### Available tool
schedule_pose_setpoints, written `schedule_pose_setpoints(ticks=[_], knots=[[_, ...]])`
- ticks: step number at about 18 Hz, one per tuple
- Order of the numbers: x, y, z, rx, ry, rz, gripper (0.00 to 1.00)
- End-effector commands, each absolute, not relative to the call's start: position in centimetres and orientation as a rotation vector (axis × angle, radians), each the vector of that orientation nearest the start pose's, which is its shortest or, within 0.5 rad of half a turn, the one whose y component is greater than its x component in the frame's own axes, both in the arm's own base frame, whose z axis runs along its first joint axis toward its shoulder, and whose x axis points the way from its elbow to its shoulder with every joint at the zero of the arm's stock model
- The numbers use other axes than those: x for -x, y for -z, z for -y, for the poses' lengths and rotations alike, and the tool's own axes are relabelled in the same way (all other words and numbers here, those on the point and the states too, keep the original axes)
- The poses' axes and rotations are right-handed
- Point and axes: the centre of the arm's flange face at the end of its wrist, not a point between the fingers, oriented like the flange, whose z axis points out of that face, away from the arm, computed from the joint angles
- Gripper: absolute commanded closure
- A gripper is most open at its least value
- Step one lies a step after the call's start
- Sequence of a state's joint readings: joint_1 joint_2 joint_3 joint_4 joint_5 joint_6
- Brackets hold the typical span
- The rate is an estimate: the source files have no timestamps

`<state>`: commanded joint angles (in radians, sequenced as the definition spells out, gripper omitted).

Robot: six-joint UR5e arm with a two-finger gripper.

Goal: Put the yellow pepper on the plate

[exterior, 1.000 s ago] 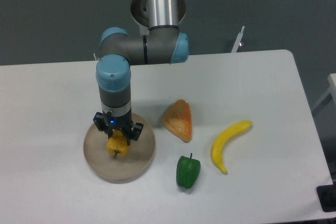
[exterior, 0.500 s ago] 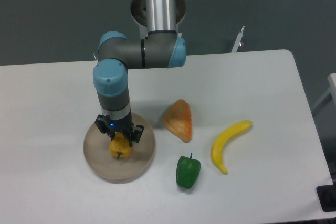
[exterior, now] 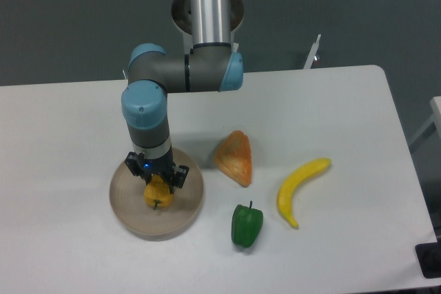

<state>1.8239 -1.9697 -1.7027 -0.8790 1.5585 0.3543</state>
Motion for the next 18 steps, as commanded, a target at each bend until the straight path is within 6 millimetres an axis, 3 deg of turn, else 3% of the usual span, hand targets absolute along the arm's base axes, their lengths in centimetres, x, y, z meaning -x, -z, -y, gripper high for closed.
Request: schedule_pose_setpoints(ticks=[2, 5, 8, 10, 12, 14, 18], knots=[[2.5, -27.6, -63.1, 2.976, -0.057, -0.148, 0.02], [2.5, -28.3, -63.0, 2.965, -0.059, -0.145, 0.0], [3.0, -31.3, -62.6, 2.916, -0.076, -0.135, 0.0], [4.6, -34.1, -62.7, 2.87, -0.113, -0.121, 0.0], [7.4, -36.5, -62.1, 2.835, -0.151, -0.105, 0.0], [11.2, -38.6, -60.2, 2.812, -0.202, -0.128, 0.0], [19.1, -40.0, -56.8, 2.823, -0.279, -0.145, 0.0]])
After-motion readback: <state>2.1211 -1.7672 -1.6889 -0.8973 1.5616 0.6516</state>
